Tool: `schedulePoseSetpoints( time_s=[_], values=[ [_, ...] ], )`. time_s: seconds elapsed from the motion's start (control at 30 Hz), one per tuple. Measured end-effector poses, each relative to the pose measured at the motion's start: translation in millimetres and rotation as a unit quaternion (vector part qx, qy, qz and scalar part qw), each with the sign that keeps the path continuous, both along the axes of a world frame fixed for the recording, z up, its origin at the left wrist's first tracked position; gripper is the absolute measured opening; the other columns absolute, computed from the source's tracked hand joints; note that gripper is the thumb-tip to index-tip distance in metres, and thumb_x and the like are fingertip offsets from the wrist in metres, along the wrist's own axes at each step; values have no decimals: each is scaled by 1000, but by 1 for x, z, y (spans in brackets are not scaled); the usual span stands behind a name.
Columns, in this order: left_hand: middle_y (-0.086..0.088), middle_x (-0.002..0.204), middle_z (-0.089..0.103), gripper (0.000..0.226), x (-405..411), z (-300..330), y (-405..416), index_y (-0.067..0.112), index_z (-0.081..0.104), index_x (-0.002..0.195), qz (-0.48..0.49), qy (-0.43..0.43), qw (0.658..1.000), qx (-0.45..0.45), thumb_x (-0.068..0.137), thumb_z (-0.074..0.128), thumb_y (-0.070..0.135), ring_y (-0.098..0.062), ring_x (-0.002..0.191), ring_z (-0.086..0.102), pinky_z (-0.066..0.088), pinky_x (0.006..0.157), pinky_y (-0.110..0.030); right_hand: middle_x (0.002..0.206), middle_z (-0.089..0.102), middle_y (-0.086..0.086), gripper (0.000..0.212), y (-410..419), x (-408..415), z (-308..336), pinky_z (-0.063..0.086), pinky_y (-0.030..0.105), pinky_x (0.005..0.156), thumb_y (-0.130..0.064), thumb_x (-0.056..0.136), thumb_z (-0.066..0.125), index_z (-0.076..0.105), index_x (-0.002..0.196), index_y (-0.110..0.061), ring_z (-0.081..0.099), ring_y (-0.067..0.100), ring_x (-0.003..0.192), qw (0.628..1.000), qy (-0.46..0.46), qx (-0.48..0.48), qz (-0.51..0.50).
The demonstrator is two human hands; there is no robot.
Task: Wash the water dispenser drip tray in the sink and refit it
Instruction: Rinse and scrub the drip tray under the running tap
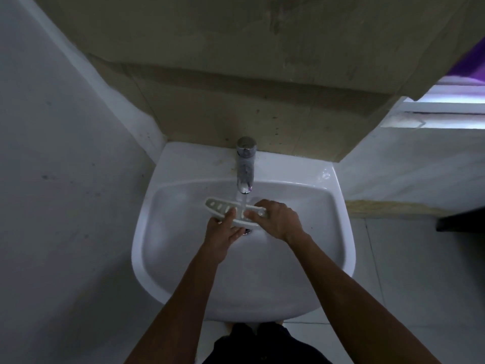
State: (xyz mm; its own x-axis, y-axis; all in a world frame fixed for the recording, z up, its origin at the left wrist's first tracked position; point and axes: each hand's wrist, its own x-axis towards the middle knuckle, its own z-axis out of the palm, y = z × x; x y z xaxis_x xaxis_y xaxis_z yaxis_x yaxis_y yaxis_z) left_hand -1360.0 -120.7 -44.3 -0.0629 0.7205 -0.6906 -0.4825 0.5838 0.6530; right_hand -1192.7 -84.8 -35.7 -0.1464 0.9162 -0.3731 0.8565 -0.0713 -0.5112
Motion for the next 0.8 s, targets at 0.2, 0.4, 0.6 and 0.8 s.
schedulePoseSetpoints(
  time_s=[0.2,0.4,0.6,0.8],
  values=[
    [-6,101,71,16,8,1,1,13,61,105,78,-43,996,4,94,60,25,-19,86,71,59,65,-26,96,66,-1,53,-7,-3,-6,52,28,69,-62,85,65,51,115,-20,65,17,78,970,132,38,-202],
    [-7,102,69,31,4,1,3,15,59,112,110,-29,993,-14,97,52,41,-22,91,69,60,71,-33,94,67,6,26,-3,-8,-10,56,37,68,-43,101,48,45,108,-18,66,21,76,969,195,55,-142],
    [-10,105,69,42,2,4,8,11,59,114,68,-2,998,-14,95,50,47,-24,92,69,60,70,-33,82,61,-2,22,-11,2,-14,41,11,54,-33,108,32,48,104,-18,59,7,67,965,209,61,-144],
    [-10,99,67,35,-9,1,11,7,61,111,94,32,994,-46,94,59,37,-19,83,69,60,64,-33,78,64,3,36,-13,29,-20,42,25,62,-32,108,30,59,93,-17,58,11,68,946,216,107,-217]
  ],
)
